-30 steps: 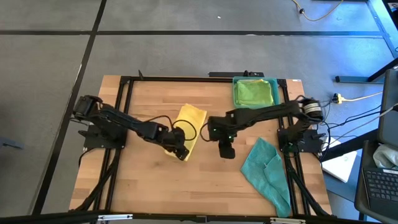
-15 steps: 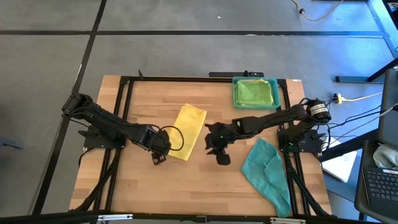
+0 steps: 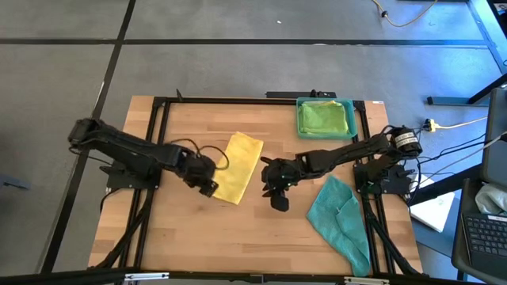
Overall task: Fold microfiber towels
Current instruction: Fold the yellow microfiber cloth
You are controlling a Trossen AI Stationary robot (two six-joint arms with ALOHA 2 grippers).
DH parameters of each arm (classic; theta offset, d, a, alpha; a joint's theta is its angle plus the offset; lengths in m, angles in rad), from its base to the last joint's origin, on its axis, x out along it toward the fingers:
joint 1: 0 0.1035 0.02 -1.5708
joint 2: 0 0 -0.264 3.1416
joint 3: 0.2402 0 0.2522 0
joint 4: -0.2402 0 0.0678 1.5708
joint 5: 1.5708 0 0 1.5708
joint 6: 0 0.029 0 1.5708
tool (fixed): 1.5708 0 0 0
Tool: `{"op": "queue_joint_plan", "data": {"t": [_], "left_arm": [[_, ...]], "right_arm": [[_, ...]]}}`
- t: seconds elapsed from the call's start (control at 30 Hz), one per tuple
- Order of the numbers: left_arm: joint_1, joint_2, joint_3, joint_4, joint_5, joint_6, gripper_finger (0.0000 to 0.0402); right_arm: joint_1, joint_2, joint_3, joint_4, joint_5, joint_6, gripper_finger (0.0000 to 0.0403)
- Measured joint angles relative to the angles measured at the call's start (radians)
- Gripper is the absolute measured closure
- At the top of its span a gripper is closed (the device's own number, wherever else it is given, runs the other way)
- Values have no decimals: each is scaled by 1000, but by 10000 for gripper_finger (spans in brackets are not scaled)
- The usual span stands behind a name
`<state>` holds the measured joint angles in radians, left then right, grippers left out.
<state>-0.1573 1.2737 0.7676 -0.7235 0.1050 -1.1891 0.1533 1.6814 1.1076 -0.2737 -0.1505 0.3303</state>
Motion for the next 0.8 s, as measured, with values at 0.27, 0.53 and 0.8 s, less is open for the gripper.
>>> {"op": "queue_joint_plan", "data": {"t": [0.27,0.53,0.8], "left_arm": [[112,-321,-319,251,169,-240,178],[89,-260,-347,338,105,-315,178],[63,-64,-346,536,88,-314,178]], "right_arm": [[45,0,0,0,0,1,283],[51,1,0,0,0,6,283],[51,1,0,0,1,6,283]]}}
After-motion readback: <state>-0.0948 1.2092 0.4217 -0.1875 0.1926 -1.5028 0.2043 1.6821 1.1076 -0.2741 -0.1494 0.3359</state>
